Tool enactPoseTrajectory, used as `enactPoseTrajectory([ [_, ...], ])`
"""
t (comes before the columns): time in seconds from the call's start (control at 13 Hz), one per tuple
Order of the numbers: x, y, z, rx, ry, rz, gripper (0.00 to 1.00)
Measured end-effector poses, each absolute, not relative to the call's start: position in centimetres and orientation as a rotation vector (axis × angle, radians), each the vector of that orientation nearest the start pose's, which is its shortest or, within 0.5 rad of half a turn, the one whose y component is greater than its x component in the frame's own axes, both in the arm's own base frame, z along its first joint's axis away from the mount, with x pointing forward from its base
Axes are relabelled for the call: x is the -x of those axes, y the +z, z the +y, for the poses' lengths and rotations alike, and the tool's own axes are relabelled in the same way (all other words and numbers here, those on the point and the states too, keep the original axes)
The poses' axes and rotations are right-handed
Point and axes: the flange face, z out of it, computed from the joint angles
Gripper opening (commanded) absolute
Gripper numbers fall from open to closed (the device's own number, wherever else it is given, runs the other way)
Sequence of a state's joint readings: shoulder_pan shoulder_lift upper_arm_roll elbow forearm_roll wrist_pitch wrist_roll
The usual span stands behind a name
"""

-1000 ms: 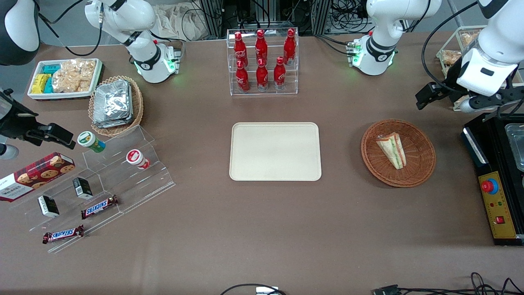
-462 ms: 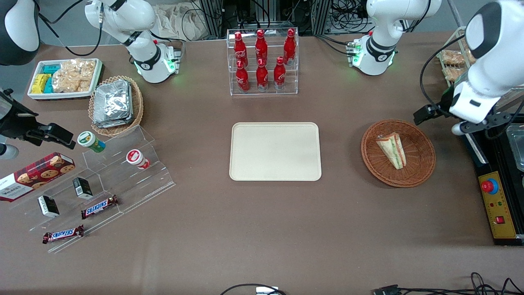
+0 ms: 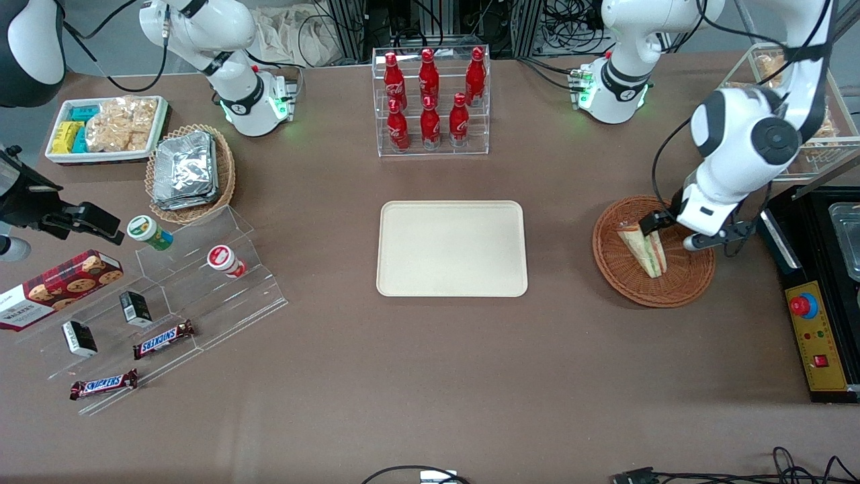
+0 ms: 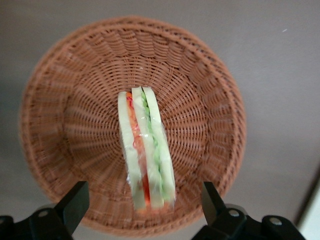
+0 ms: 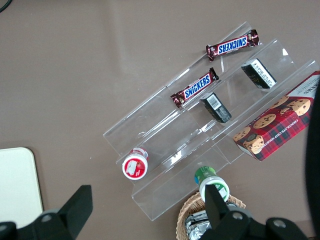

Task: Place sandwich from basket to tray
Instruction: 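Lower the left gripper and close it on the wrapped sandwich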

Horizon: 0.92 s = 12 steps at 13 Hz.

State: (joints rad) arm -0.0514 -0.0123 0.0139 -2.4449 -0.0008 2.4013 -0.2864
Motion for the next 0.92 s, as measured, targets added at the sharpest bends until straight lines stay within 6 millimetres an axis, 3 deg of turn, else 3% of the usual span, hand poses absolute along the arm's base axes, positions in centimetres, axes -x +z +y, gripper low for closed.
enactPoseTrajectory([
  [0.31,-47.3,23.9,-1.7,3.107,0.073,-0.392,1.00],
  [0.54,-47.2,23.0,-1.7,3.104,0.094,-0.391,0.99],
  [0.62,-47.2,23.0,-1.7,3.104,0.094,-0.391,0.95],
  [0.77,-47.2,23.0,-1.7,3.104,0.094,-0.391,0.00],
  [0.92,-47.2,23.0,-1.7,3.104,0.093,-0.391,0.00],
])
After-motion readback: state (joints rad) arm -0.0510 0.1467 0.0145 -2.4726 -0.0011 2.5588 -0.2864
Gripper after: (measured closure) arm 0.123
